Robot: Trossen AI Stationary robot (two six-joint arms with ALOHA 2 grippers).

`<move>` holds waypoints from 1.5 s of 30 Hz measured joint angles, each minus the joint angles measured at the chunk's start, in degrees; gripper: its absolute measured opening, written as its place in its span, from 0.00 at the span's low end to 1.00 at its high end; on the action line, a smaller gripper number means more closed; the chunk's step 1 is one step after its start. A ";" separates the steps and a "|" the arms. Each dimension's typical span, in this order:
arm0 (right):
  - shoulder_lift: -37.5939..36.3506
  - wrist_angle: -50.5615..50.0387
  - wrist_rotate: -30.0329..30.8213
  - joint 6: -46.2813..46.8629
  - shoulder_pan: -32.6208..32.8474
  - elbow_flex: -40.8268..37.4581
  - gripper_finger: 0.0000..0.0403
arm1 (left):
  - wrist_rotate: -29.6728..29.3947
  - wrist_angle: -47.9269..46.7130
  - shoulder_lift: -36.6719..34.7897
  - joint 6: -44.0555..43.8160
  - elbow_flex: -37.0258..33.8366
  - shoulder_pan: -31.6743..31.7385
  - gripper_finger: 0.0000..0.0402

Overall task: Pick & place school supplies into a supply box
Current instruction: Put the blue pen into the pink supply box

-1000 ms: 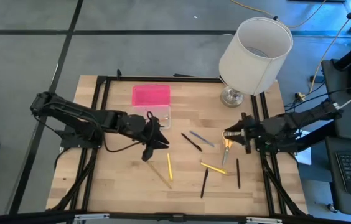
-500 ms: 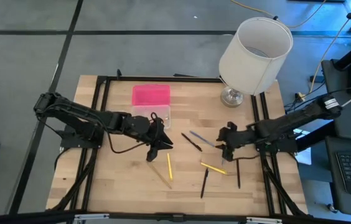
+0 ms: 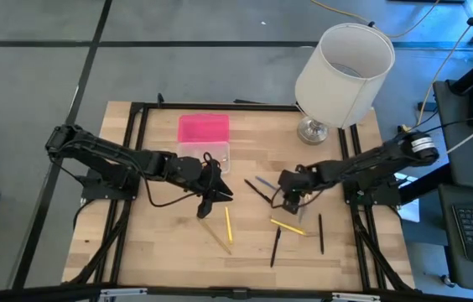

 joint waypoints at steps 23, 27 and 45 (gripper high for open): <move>8.56 -0.70 -0.86 2.83 -0.86 1.24 0.18 | 0.00 -0.02 0.02 0.96 0.00 0.00 0.18; 8.66 -0.90 -0.98 2.48 -0.86 1.22 0.07 | 0.00 -0.02 0.02 0.96 0.00 0.00 0.18; 2.24 -2.32 -2.97 1.24 -0.72 0.76 0.02 | 0.01 0.11 0.02 0.96 0.00 0.00 0.18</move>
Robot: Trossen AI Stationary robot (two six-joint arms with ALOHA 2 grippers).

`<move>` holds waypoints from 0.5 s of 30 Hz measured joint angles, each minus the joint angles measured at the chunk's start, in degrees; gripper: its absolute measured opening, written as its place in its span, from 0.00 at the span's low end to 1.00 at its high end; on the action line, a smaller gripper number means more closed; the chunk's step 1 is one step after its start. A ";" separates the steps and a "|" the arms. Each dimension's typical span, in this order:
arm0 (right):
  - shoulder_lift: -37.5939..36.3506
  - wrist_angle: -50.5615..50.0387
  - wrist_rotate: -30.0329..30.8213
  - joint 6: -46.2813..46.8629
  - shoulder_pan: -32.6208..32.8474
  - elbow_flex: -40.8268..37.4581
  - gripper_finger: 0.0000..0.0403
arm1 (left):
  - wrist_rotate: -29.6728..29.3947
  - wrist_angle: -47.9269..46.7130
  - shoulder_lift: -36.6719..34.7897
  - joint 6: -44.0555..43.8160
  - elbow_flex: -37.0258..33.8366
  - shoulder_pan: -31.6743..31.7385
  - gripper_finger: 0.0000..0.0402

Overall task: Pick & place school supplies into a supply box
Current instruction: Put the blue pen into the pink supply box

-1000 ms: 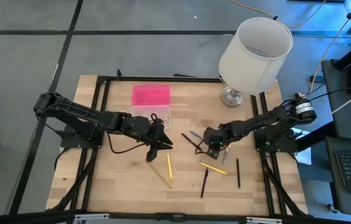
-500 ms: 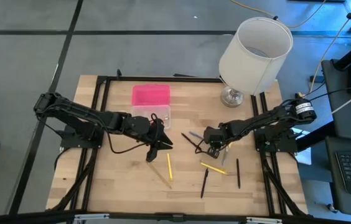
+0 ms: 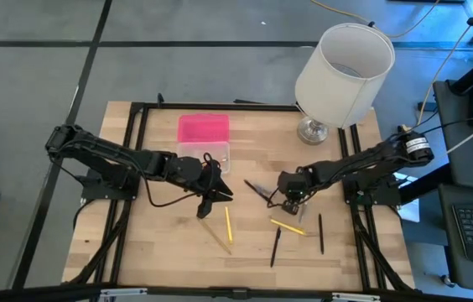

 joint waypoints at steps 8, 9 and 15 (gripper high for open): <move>-4.75 0.95 1.25 1.73 -0.04 0.07 0.03 | -1.93 0.35 0.00 0.00 0.00 0.00 0.18; -4.87 1.19 1.26 1.64 -0.04 0.07 0.04 | -2.48 0.35 0.00 -0.02 0.00 0.00 0.18; -4.72 8.76 -6.05 1.49 -0.04 0.10 0.09 | -3.94 0.33 0.00 -0.02 0.00 0.00 0.18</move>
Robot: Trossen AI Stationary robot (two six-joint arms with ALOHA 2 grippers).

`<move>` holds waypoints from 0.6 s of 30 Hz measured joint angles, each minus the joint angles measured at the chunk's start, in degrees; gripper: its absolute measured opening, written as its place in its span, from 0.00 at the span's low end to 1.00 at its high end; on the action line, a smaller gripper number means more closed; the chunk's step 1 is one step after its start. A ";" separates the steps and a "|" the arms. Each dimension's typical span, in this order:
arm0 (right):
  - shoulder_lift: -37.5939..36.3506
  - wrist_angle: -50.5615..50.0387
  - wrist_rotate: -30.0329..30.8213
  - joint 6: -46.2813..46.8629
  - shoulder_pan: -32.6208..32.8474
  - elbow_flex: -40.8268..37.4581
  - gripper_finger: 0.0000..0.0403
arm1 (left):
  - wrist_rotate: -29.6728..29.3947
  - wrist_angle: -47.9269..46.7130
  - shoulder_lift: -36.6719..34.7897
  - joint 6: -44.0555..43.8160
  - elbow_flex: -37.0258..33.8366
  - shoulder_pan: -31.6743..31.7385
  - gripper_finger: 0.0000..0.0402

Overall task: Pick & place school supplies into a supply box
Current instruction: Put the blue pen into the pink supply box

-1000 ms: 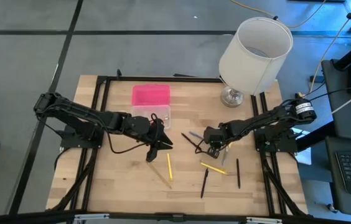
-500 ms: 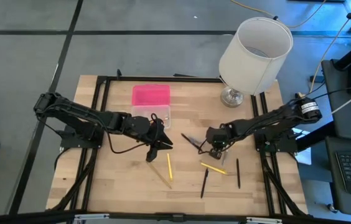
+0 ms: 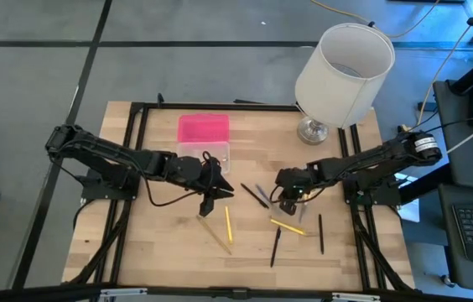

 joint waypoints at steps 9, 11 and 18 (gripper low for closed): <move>0.70 4.99 -0.29 0.02 -0.28 0.08 0.29 | -0.07 0.00 0.00 0.00 0.00 0.00 0.18; 0.68 6.09 -0.21 0.21 -0.59 0.08 0.36 | -0.07 -0.02 0.00 0.00 0.00 0.00 0.18; 0.67 11.36 0.26 -0.11 -2.32 0.12 0.56 | -0.07 -0.15 0.00 0.00 0.00 0.00 0.18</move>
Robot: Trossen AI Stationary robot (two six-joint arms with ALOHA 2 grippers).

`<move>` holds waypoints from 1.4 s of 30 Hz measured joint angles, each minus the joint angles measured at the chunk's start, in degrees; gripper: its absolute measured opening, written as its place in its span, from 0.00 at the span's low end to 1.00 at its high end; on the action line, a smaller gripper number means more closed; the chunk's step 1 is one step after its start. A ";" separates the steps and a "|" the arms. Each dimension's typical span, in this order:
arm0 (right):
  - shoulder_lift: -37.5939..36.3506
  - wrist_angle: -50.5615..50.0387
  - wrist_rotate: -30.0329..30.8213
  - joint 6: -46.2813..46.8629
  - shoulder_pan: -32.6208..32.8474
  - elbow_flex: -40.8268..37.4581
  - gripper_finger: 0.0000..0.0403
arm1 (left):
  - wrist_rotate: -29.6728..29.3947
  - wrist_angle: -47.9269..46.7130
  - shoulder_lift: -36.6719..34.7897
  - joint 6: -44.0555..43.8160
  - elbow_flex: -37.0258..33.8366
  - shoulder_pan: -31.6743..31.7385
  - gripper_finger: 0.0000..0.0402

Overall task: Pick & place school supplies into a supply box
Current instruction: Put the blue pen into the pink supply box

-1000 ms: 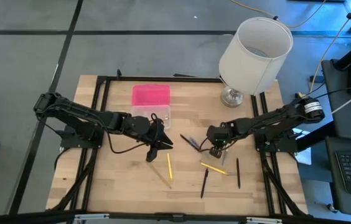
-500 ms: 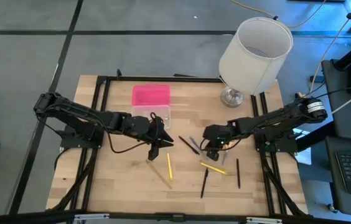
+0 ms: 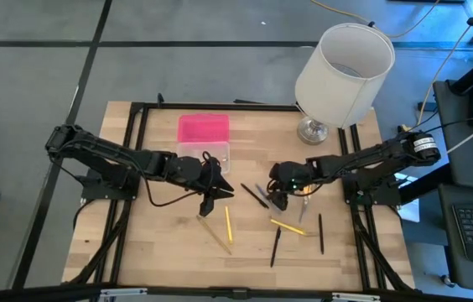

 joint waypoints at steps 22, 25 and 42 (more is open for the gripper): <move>13.68 -25.88 8.54 -1.64 -2.86 21.56 0.49 | 0.00 -0.62 0.00 2.99 0.00 0.00 0.18; 17.28 -26.77 8.37 -1.63 -3.10 22.34 0.49 | 0.03 -0.74 0.00 2.60 0.00 0.00 0.18; 26.98 -24.49 6.57 -1.33 -3.06 23.37 0.48 | 0.03 -1.73 0.00 2.43 0.00 -0.07 0.18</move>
